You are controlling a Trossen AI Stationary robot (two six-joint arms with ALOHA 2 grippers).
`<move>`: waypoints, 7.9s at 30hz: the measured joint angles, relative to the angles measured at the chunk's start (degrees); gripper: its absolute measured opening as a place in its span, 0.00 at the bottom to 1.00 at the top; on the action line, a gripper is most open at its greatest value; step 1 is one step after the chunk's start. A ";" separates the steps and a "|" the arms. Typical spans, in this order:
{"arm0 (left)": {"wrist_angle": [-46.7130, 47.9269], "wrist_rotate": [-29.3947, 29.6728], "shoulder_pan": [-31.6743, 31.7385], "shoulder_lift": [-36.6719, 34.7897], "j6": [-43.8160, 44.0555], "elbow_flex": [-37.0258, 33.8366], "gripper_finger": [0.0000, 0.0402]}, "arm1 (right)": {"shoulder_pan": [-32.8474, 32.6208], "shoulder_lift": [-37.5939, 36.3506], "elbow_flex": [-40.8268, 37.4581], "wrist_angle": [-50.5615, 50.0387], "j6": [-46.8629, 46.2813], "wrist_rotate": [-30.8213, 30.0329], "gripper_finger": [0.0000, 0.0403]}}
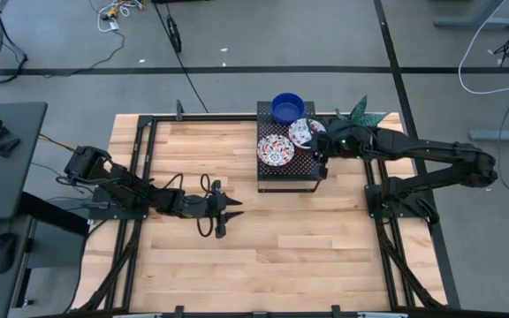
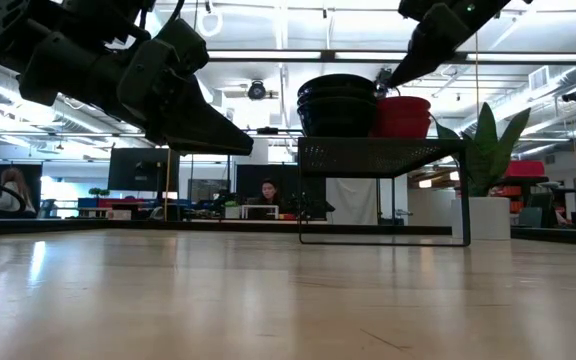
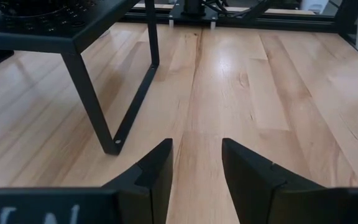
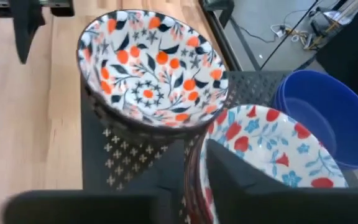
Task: Pick & Place Mini bowls
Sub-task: Stack the red and white bowl on the red and white bowl on the shelf, then return to Home Position
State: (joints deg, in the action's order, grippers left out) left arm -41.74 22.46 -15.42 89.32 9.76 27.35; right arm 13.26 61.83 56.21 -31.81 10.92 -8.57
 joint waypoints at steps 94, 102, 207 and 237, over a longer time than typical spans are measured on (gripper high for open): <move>3.50 11.28 -7.28 -14.99 -6.46 0.04 0.35 | 7.47 -33.93 -21.35 13.35 -21.20 18.52 0.02; 6.09 13.94 -8.59 -15.15 -5.46 0.04 0.35 | -3.69 -43.16 -33.18 18.65 -27.57 20.06 0.01; 35.68 -20.90 16.48 -89.30 -9.89 -26.84 0.00 | -14.60 -59.22 -55.23 33.37 -13.14 3.88 0.02; 39.96 -19.87 16.44 -85.55 -10.65 -26.86 0.03 | -14.60 -59.22 -55.23 33.44 -13.22 3.90 0.02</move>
State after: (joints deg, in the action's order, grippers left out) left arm -1.77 2.59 1.02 3.77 -0.89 0.49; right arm -1.34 2.61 0.97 1.63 -2.30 -4.67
